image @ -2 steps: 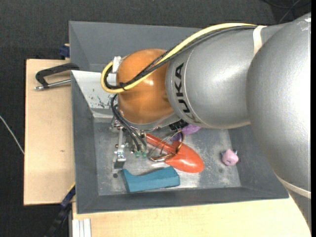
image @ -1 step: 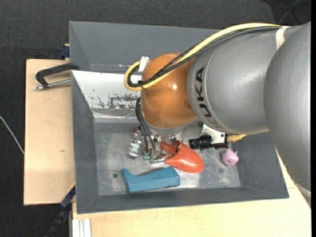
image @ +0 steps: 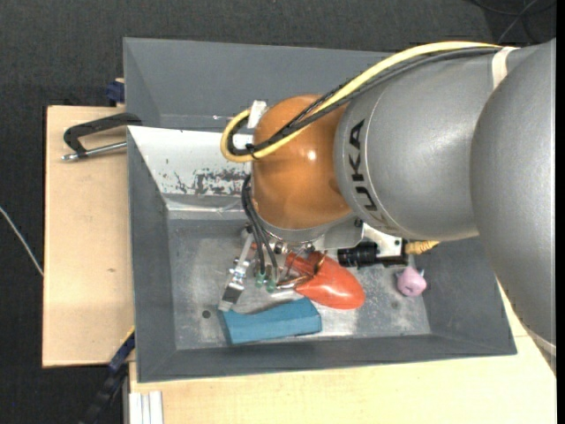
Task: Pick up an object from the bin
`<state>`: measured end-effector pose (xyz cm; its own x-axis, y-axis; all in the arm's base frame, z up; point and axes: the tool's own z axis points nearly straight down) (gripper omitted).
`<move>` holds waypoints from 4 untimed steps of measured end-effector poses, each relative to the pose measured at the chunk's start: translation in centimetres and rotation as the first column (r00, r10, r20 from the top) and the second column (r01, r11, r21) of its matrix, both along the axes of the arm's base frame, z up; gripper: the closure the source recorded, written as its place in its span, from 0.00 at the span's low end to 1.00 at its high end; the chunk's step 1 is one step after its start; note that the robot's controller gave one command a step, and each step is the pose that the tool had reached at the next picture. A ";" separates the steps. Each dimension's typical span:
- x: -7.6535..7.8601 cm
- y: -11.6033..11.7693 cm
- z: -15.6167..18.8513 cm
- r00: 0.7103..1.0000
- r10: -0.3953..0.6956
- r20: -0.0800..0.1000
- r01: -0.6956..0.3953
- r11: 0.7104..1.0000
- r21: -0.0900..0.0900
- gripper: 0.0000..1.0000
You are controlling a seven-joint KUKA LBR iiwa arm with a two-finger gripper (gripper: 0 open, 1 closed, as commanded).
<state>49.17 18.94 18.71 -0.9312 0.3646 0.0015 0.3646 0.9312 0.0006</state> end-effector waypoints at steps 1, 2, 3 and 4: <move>0.0 0.0 0.0 1.000 0.000 0.000 0.000 1.000 0.000 0.00; 2.3 2.0 0.5 0.981 -0.194 0.001 0.194 0.981 -0.001 0.00; 4.4 2.7 1.5 0.952 -0.305 0.004 0.305 0.952 0.002 0.00; 7.0 -1.3 -2.2 0.983 -0.182 0.003 0.182 0.983 0.001 0.00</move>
Offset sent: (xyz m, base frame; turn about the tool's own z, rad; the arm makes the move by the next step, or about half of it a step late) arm 0.0420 0.0419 0.0098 0.3606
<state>56.19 17.66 16.50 -0.8494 0.5278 -0.0014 0.5278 0.8494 0.0023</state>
